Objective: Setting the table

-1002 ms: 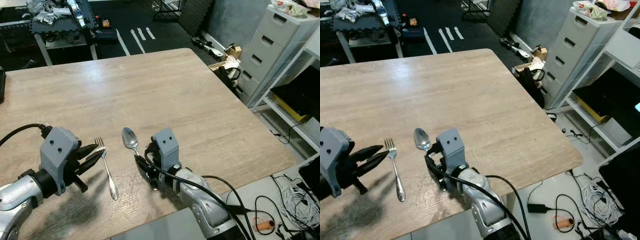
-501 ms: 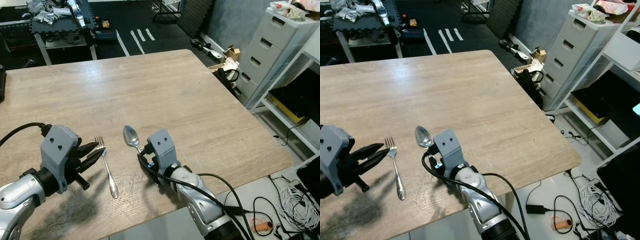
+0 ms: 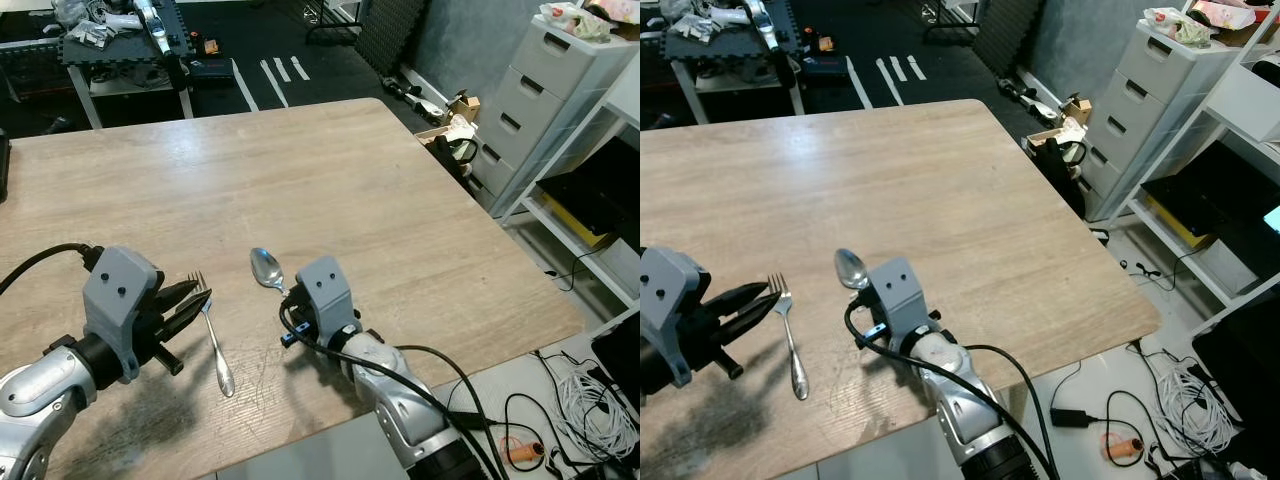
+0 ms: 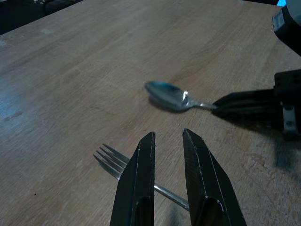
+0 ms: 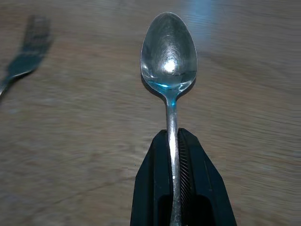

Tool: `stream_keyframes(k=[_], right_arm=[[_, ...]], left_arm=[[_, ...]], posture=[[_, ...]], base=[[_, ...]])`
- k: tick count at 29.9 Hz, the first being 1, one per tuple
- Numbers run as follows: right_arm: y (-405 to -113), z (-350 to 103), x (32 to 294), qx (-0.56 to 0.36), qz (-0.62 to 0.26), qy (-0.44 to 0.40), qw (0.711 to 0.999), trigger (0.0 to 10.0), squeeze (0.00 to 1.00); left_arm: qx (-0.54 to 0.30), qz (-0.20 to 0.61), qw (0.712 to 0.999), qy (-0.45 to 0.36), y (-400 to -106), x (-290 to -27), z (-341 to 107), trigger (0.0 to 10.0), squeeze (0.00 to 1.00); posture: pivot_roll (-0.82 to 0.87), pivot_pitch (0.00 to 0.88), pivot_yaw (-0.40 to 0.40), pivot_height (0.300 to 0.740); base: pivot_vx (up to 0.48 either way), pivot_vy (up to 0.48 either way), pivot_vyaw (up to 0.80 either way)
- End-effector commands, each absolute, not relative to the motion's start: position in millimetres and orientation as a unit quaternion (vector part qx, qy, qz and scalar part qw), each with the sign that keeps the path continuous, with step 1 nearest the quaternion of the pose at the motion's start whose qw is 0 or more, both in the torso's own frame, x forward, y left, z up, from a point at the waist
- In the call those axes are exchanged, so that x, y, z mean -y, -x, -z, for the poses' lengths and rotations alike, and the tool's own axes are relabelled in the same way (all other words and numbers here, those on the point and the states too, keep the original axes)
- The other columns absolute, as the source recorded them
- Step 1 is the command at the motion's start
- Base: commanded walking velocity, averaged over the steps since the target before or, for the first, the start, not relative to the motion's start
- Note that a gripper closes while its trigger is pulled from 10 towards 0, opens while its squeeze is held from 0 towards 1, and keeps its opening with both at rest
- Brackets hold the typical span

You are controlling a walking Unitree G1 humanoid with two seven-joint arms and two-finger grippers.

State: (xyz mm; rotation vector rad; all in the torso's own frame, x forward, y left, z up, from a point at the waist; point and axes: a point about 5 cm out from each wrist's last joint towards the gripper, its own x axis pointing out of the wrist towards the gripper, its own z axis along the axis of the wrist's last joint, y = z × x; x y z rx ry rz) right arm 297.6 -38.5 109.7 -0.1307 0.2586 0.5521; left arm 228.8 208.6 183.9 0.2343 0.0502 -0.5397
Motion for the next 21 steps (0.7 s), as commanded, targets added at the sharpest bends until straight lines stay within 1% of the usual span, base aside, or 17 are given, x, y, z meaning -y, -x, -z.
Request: stream_keyframes(k=[1,6,8,10,11,12,14,15,19,21], right_arm=[[-294,-84,55,-0.19,-0.237,0.064,0.951,0.0,0.0],[-299,-92,59,-0.17,-0.226,0.043,0.958,0.0,0.0],[-303,-105,61,-0.135,-0.218,0.018,0.966,0.0,0.0],[-308,-128,66,-0.07,-0.202,-0.013,0.977,0.0,0.0],[-308,-128,66,-0.07,-0.202,-0.013,0.977,0.0,0.0],[-310,-141,70,-0.038,-0.194,-0.032,0.98,10.0,0.0],[-310,-161,82,0.013,-0.171,-0.054,0.984,10.0,0.0],[-310,-161,82,0.013,-0.171,-0.054,0.984,10.0,0.0],[-301,-177,97,0.066,-0.142,-0.069,0.985,10.0,0.0],[-301,-177,97,0.066,-0.142,-0.069,0.985,10.0,0.0]], left_arm=[[-0.037,0.269,0.956,-0.111,-228,-206,-179,10.0,0.0],[-0.036,0.266,0.957,-0.108,-230,-206,-178,10.0,0.0],[-0.032,0.26,0.96,-0.103,-231,-205,-178,10.0,0.0],[-0.024,0.241,0.966,-0.095,-236,-205,-179,10.0,0.0],[-0.024,0.241,0.966,-0.095,-236,-205,-179,10.0,0.0],[-0.018,0.225,0.97,-0.086,-239,-205,-179,10.0,0.0],[-0.008,0.205,0.976,-0.074,-245,-201,-180,10.0,0.0],[-0.008,0.205,0.976,-0.074,-245,-201,-180,10.0,0.0],[-0.006,0.198,0.978,-0.062,-249,-193,-177,10.0,0.0],[-0.006,0.198,0.978,-0.062,-249,-193,-177,10.0,0.0]], posture=[[0.09,0.091,-0.009,0.74],[0.09,0.086,-0.008,0.74],[0.09,0.086,-0.008,0.74],[0.09,0.081,-0.006,0.74],[0.09,0.081,-0.006,0.74],[0.08,0.078,-0.004,0.74],[0.08,0.076,-0.002,0.74],[0.08,0.076,-0.002,0.74],[0.07,0.07,0.001,0.74],[0.07,0.07,0.001,0.74]], base=[[0.0,0.0,0.0],[0.0,0.0,0.0],[0.0,0.0,0.0],[0.0,0.0,0.0],[0.0,0.0,0.0],[0.0,0.0,0.0],[0.0,0.0,0.0],[0.0,0.0,0.0],[0.0,0.0,0.0],[0.0,0.0,0.0]])
